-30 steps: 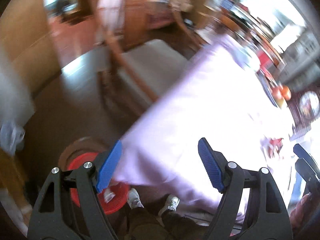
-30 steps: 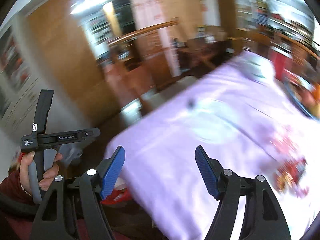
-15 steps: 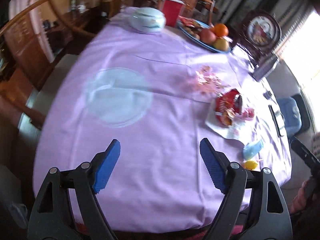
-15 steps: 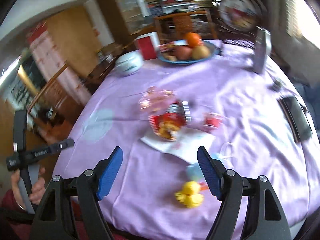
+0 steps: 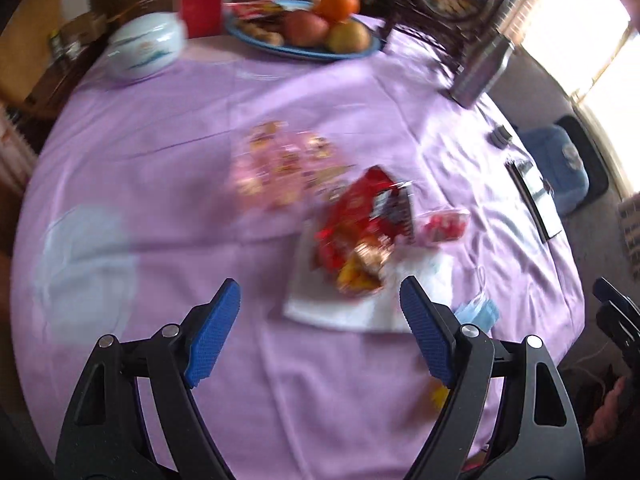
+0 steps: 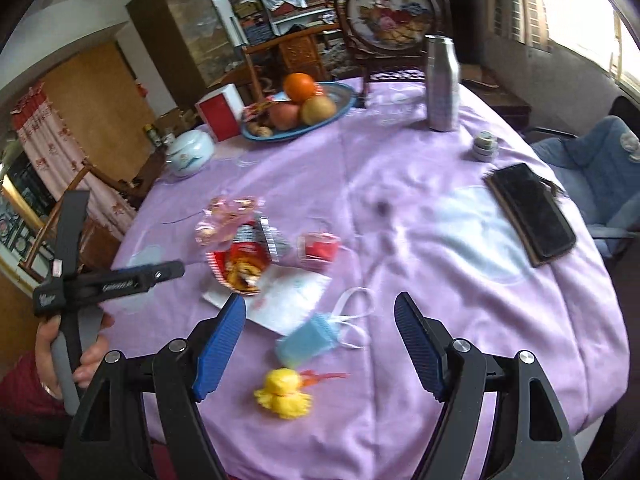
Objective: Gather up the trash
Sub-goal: 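Grasp the red snack bag with the left tool and lift it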
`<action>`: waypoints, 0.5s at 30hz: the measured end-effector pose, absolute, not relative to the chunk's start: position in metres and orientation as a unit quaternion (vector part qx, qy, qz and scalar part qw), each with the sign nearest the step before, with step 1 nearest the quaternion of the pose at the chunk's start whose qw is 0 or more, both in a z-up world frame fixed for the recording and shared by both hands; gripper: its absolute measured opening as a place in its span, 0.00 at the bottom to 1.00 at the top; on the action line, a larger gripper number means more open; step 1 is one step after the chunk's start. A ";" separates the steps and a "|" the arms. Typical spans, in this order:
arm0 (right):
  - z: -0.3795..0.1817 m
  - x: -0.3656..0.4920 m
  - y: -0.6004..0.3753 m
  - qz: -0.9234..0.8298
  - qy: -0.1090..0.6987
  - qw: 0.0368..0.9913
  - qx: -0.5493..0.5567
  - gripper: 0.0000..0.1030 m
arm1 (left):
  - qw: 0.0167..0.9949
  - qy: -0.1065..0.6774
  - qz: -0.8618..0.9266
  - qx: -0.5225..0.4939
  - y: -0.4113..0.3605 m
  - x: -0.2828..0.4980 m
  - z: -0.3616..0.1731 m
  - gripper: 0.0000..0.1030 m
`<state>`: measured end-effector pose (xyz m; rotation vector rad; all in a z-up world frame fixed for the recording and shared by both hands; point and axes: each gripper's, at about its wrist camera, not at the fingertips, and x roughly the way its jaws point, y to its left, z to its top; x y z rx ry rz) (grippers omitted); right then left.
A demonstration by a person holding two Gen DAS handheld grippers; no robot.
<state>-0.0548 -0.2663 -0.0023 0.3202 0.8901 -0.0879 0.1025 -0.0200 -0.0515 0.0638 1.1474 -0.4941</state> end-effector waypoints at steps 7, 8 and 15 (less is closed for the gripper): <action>-0.009 -0.072 -0.301 -0.080 0.444 0.879 0.153 0.74 | 0.796 0.547 -0.249 0.069 -0.081 0.128 -0.088 0.77; -0.011 -0.073 -0.307 -0.084 0.446 0.878 0.155 0.74 | 0.796 0.548 -0.247 0.077 -0.085 0.129 -0.093 0.76; -0.018 -0.064 -0.324 -0.074 0.456 0.872 0.160 0.74 | 0.792 0.560 -0.233 0.069 -0.087 0.139 -0.112 0.45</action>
